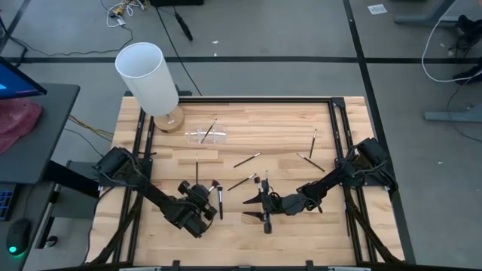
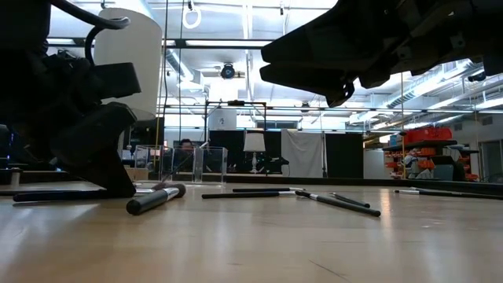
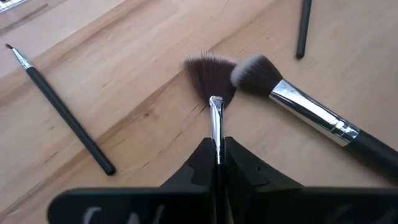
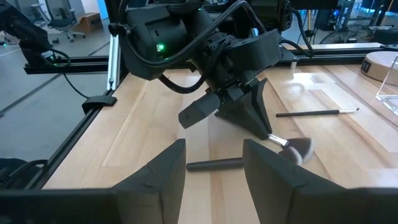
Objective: Put items in baskets/containers
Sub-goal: Put the highlighter brush into the transparent organizer
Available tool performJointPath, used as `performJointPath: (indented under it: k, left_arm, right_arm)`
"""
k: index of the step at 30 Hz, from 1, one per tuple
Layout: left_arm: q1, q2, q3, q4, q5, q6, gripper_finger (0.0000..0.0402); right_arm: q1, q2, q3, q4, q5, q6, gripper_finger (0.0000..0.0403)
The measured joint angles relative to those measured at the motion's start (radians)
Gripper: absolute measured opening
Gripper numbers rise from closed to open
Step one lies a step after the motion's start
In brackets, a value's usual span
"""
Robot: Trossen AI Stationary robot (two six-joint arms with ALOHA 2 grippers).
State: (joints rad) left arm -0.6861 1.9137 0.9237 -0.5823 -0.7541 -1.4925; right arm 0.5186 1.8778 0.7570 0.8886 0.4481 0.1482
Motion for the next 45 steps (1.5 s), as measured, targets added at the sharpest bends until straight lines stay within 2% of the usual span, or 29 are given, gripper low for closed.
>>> performJointPath:
  k: [9, 19, 24, 26, 37, 39, 41, 45]
  left_arm:
    - [-0.005, 0.002, -0.002, 0.0, -0.007, -0.014, 0.0015]
    - [-0.081, 0.002, -0.005, -0.008, -0.078, -0.065, 0.0015]
    - [-0.104, -0.044, -0.006, -0.047, -0.061, -0.069, 0.0012]
    - [-0.106, -0.067, -0.006, -0.062, -0.083, -0.068, 0.0001]
    - [-0.103, -0.073, -0.004, -0.08, -0.136, -0.076, 0.0001]
    - [-0.103, -0.073, -0.004, -0.103, -0.161, -0.114, 0.0006]
    - [-0.103, -0.073, -0.007, -0.135, -0.141, -0.13, 0.0019]
    - [-0.119, -0.079, -0.056, -0.135, -0.124, -0.146, 0.0061]
  right_arm:
    - [0.002, 0.0, 0.0, 0.0, 0.0, 0.0, 0.0162]
    - [0.003, 0.0, 0.0, 0.0, 0.0, 0.002, 0.0162]
    - [0.003, 0.0, 0.0, 0.0, 0.0, 0.004, 0.0162]
    - [0.003, 0.0, 0.0, 0.0, 0.0, 0.004, 0.0162]
    - [0.003, 0.0, 0.0, 0.008, 0.0, 0.01, 0.0162]
    - [0.003, 0.0, 0.0, 0.008, 0.0, 0.011, 0.0162]
    - [0.003, 0.0, 0.0, 0.008, 0.0, 0.011, 0.0162]
    - [0.003, 0.0, 0.0, 0.008, 0.0, 0.011, 0.0162]
